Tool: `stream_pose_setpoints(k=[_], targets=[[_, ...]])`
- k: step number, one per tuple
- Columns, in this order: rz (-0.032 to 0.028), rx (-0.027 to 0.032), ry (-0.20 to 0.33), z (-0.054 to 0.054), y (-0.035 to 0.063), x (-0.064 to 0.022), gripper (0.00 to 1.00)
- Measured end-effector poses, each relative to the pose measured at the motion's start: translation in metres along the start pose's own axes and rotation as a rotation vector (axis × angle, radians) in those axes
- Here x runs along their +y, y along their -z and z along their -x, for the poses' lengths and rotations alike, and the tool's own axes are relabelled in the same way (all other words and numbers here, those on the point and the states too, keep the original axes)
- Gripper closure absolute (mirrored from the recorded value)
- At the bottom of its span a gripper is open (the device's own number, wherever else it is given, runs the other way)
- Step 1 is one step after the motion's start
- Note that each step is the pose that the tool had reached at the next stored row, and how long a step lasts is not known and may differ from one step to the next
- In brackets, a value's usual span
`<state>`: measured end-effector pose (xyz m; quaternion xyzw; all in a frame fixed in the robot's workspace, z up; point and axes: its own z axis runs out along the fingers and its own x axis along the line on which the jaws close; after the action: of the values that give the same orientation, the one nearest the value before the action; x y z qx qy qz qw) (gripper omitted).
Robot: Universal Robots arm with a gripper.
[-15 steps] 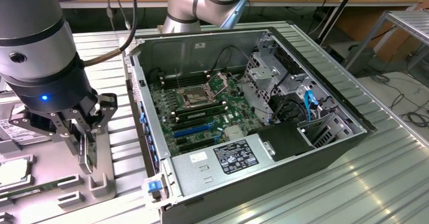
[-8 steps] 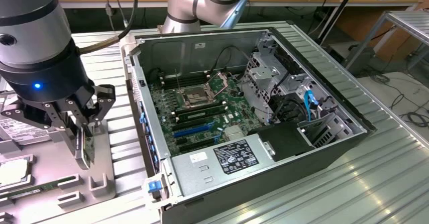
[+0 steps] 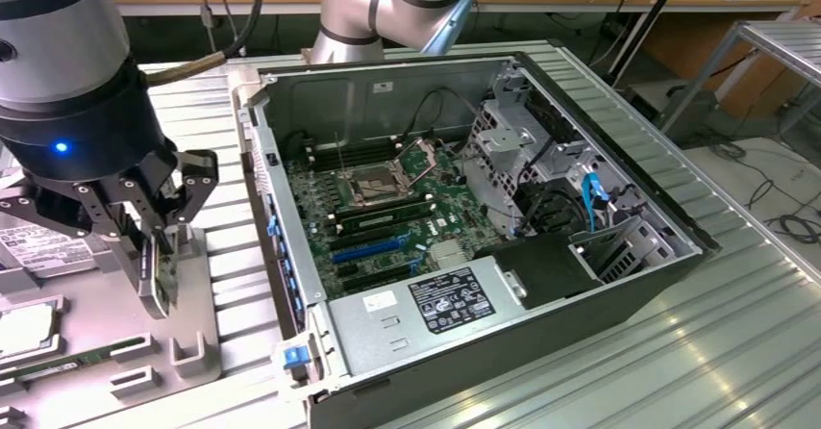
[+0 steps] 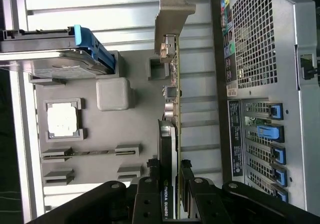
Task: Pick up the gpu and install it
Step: 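Pick up the gpu and move the gpu toward the slot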
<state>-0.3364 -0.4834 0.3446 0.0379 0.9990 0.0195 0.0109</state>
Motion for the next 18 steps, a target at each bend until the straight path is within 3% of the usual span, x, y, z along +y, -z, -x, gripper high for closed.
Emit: stream_pose_setpoints(k=[5,18], targets=[[0.0000,0.0001,0.000,0.000,0.0117,0.0005,0.73],[0.0000,0.0001,0.000,0.001,0.0311,0.0012,0.73]])
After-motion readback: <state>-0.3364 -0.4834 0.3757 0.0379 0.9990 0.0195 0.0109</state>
